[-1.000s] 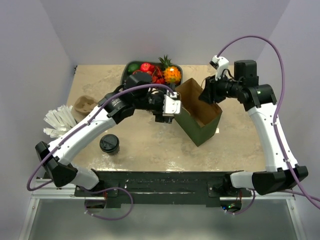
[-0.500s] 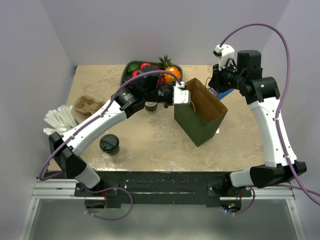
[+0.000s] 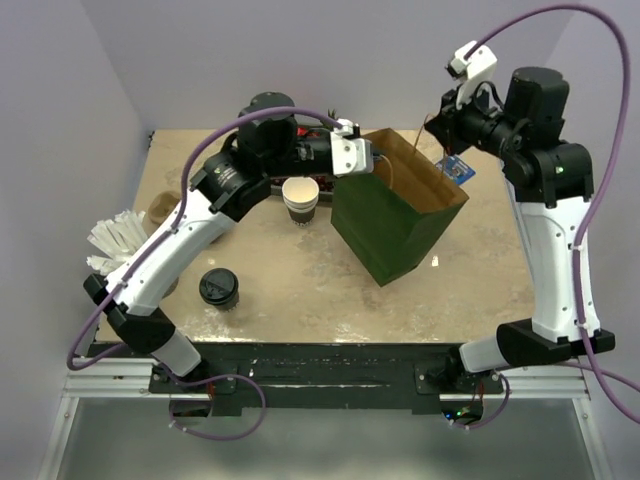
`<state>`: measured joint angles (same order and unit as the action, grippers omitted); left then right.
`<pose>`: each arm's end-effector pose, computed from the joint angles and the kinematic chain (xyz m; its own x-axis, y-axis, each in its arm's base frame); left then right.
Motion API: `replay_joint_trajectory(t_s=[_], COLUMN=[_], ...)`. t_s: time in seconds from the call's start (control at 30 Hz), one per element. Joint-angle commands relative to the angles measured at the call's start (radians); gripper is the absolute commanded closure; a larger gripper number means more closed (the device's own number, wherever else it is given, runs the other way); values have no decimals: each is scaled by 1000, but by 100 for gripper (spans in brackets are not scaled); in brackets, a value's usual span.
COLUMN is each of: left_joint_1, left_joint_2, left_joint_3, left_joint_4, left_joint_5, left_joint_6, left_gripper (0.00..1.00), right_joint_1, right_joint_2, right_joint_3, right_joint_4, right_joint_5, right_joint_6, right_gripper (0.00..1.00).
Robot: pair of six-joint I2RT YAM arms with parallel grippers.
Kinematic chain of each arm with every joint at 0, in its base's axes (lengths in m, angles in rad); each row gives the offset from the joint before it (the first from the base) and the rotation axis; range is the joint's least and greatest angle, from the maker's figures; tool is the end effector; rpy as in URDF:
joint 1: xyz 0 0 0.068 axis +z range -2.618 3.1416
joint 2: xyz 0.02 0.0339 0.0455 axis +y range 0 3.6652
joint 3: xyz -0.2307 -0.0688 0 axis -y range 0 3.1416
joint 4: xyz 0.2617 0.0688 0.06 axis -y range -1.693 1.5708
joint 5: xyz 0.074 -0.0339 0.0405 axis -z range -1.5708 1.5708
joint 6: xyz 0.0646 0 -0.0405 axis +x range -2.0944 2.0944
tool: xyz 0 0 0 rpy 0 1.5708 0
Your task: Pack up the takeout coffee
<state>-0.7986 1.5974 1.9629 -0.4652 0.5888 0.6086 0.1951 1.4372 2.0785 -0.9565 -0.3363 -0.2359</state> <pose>0.2368 -0.2945 0.4810 0.5041 0.1639 -0.8480 0.8448 0.1105 0.5235 0.2818 0.0774 0.5049 -0.1810 -0.2607 -0.9483 -0.5483 0.8272 -0.1227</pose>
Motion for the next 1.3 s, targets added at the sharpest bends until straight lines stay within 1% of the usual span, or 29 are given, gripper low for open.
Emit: replay_joint_trajectory(t_s=[0.0, 0.1, 0.17, 0.3, 0.4, 0.47, 0.5, 0.53, 0.57, 0.6, 0.63, 0.67, 0.7, 0.73, 0.77, 0.83, 0.9, 0.93, 1.07, 1.2, 1.27], left_joint_1=[1, 2, 1, 2, 2, 1, 1, 1, 2, 2, 2, 1, 2, 2, 2, 1, 1, 1, 1, -1, -2], left_joint_2=[-50, -60, -68, -89, -90, -71, -70, -73, -79, -89, -115, -129, -146, -174, -183, -195, -195, -195, -206, -202, -200], left_joint_3=[70, 68, 57, -47, -96, -107, -136, -159, -185, -244, -275, -306, -361, -384, -419, -427, -411, -403, -391, -372, -361], left_joint_4=[31, 30, 28, 48, 72, 60, 57, 56, 57, 57, 60, 66, 69, 74, 82, 54, 21, -18, -52, -55, -52], left_joint_5=[-21, -21, -20, -17, -10, -23, -32, -50, -56, -60, -52, -46, -38, -21, -17, 2, 19, 38, 69, 80, 88], left_joint_6=[-43, -43, -43, -44, -55, -53, -52, -41, -38, -36, -33, -35, -35, -38, -40, -33, -27, -11, -1, -15, -24], left_gripper=[100, 100, 100, 100, 100, 100, 98, 83, 59, 55, 53, 42, 37, 32, 31, 27, 25, 24, 23, 29, 31], right_joint_1=[-3, -2, -2, -2, -2, 0, -2, -2, -2, -2, 0, -2, -2, 0, 1, 1, 0, 0, 1, 0, 1], right_joint_2=[17, 19, 6, -23, -38, -41, -43, -44, -46, -46, -46, -44, -55, -64, -73, -86, -89, -96, -116, -138, -146], right_joint_3=[145, 160, 128, -13, -84, -112, -139, -153, -169, -196, -208, -222, -248, -267, -281, -302, -301, -298, -293, -275, -270], right_joint_4=[67, 73, 81, 97, 113, 116, 117, 117, 114, 102, 93, 84, 78, 81, 81, 75, 59, 53, 36, 19, -2], right_joint_5=[-58, -81, -89, -96, -110, -107, -106, -106, -109, -113, -122, -138, -142, -142, -142, -142, -144, -148, -164, -201, -233], right_joint_6=[21, 30, 36, 53, 67, 63, 60, 53, 47, 46, 55, 61, 69, 76, 78, 72, 70, 67, 70, 82, 83], right_gripper=[100, 100, 100, 100, 100, 100, 100, 89, 81, 73, 61, 57, 53, 49, 49, 48, 47, 45, 42, 41, 41])
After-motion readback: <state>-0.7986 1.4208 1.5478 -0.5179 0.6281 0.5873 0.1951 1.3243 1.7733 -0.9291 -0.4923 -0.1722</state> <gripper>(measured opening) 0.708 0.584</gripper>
